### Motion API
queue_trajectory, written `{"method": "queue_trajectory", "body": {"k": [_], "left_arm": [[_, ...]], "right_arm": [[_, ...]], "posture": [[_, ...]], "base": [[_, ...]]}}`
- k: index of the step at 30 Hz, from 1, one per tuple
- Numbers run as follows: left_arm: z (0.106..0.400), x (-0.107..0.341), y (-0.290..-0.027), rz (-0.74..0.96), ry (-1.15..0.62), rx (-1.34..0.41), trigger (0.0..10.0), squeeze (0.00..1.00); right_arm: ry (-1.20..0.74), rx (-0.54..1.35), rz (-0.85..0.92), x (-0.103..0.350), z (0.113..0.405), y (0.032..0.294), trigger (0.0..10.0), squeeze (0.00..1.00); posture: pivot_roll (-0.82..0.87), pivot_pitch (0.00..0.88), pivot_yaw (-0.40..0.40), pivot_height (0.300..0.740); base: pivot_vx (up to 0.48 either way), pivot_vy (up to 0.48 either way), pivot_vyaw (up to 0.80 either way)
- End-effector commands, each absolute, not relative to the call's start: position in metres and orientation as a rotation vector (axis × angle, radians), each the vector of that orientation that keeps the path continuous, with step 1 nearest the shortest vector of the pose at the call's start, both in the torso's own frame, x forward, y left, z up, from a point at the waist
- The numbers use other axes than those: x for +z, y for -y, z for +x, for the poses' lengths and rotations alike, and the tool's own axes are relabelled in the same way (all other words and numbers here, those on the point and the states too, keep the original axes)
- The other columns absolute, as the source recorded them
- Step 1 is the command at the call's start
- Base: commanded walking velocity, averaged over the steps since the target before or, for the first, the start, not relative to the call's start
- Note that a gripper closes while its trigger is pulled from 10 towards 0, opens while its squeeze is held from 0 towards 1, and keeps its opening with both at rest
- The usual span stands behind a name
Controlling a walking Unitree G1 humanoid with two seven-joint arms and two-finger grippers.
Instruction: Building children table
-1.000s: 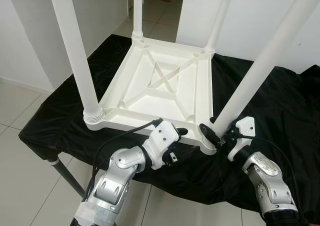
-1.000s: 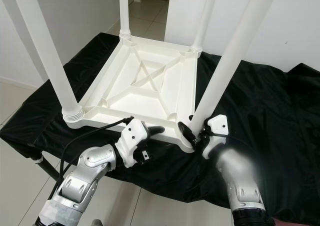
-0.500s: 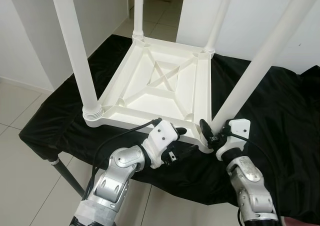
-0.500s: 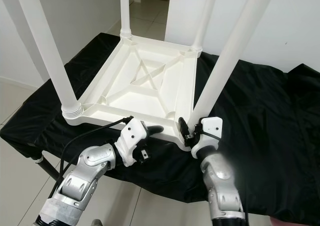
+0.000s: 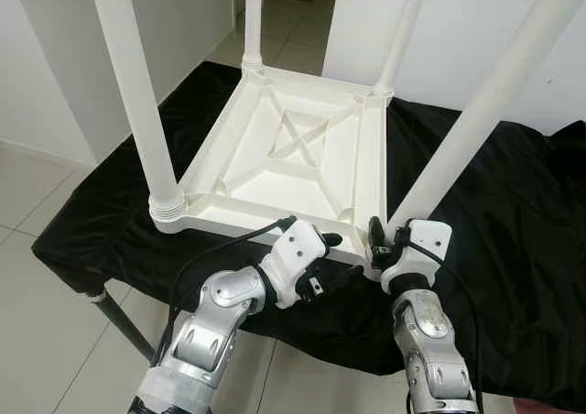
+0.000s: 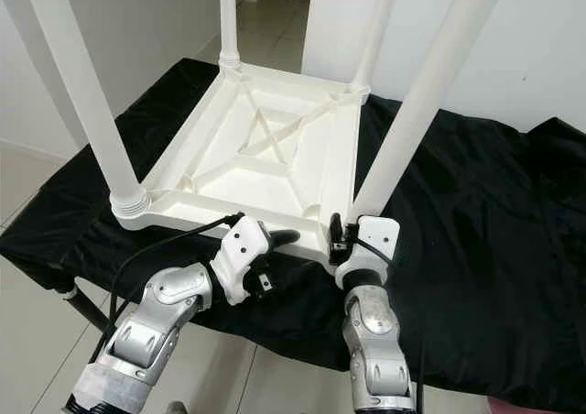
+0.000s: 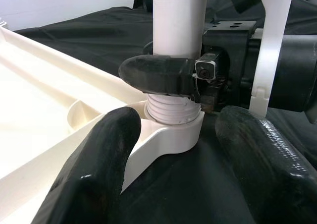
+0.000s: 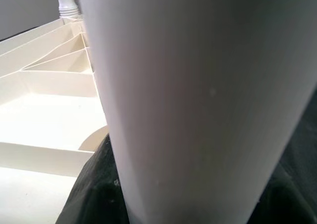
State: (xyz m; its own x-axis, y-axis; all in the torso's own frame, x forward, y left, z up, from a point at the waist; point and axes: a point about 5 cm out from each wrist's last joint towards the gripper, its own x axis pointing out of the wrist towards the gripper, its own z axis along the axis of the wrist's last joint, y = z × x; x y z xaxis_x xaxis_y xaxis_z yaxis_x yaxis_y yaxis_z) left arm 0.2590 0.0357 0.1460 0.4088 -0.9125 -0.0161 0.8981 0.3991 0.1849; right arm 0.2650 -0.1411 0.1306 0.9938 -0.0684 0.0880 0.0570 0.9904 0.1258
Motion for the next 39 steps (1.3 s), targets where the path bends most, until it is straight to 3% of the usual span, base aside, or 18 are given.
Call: {"method": "queue_trajectory", "body": {"k": [1, 4, 5, 6, 7, 8, 18, 19, 28, 33, 37, 38, 39], "left_arm": [[0.264, 0.147, -0.036, 0.173, 0.104, -1.037, 10.0, 0.0], [0.264, 0.147, -0.036, 0.176, 0.105, -1.038, 10.0, 0.0], [0.265, 0.148, -0.036, 0.18, 0.107, -1.039, 10.0, 0.0], [0.265, 0.148, -0.036, 0.183, 0.108, -1.04, 10.0, 0.0], [0.265, 0.148, -0.036, 0.183, 0.108, -1.04, 10.0, 0.0], [0.265, 0.148, -0.036, 0.184, 0.108, -1.04, 10.0, 0.0], [0.266, 0.149, -0.035, 0.18, 0.113, -1.033, 10.0, 0.0], [0.267, 0.149, -0.035, 0.182, 0.114, -1.033, 10.0, 0.0], [0.267, 0.149, -0.033, 0.187, 0.118, -1.042, 10.0, 0.0], [0.267, 0.15, -0.032, 0.191, 0.12, -1.054, 10.0, 0.0], [0.267, 0.151, -0.031, 0.192, 0.123, -1.057, 10.0, 0.0], [0.267, 0.151, -0.031, 0.192, 0.124, -1.058, 10.0, 0.0], [0.267, 0.151, -0.031, 0.192, 0.124, -1.058, 10.0, 0.0]], "right_arm": [[0.066, -0.064, 0.205, 0.127, 0.264, 0.132, 10.0, 0.0], [0.073, -0.064, 0.206, 0.129, 0.264, 0.131, 10.0, 0.04], [0.084, -0.051, 0.202, 0.131, 0.264, 0.13, 10.0, 0.71], [0.092, -0.042, 0.202, 0.132, 0.264, 0.129, 10.0, 0.85], [0.092, -0.042, 0.202, 0.132, 0.264, 0.129, 10.0, 0.85], [0.101, -0.027, 0.199, 0.134, 0.263, 0.128, 10.0, 1.0], [0.127, 0.1, 0.135, 0.137, 0.262, 0.144, 10.0, 1.0], [0.129, 0.126, 0.117, 0.137, 0.262, 0.147, 10.0, 0.0], [0.137, 0.233, 0.061, 0.137, 0.264, 0.158, 10.0, 0.0], [0.137, 0.484, -0.046, 0.137, 0.273, 0.173, 10.0, 0.0], [0.115, 0.557, -0.074, 0.135, 0.279, 0.173, 10.0, 0.0], [0.108, 0.573, -0.089, 0.135, 0.28, 0.173, 7.8, 0.0], [0.108, 0.573, -0.089, 0.135, 0.28, 0.173, 7.8, 0.0]], "posture": [[0.0, 0.07, -0.058, 0.74], [0.0, 0.07, -0.058, 0.74], [0.0, 0.07, -0.059, 0.74], [-0.01, 0.073, -0.059, 0.74], [-0.01, 0.073, -0.059, 0.74], [-0.01, 0.074, -0.06, 0.74], [-0.01, 0.079, -0.066, 0.74], [-0.01, 0.079, -0.066, 0.74], [-0.02, 0.078, -0.062, 0.74], [-0.01, 0.075, -0.052, 0.74], [-0.01, 0.073, -0.052, 0.74], [-0.01, 0.073, -0.053, 0.74], [-0.01, 0.073, -0.053, 0.74]], "base": [[0.0, 0.0, 0.0], [0.0, 0.0, 0.0], [0.0, 0.0, 0.0], [0.0, 0.0, 0.0], [0.0, 0.0, 0.0], [0.0, 0.0, 0.0], [0.0, 0.0, 0.0], [0.0, 0.0, 0.0], [0.0, 0.0, 0.0], [0.0, 0.0, 0.0], [0.0, 0.0, 0.0], [0.0, 0.0, 0.0], [0.0, 0.0, 0.0]]}}
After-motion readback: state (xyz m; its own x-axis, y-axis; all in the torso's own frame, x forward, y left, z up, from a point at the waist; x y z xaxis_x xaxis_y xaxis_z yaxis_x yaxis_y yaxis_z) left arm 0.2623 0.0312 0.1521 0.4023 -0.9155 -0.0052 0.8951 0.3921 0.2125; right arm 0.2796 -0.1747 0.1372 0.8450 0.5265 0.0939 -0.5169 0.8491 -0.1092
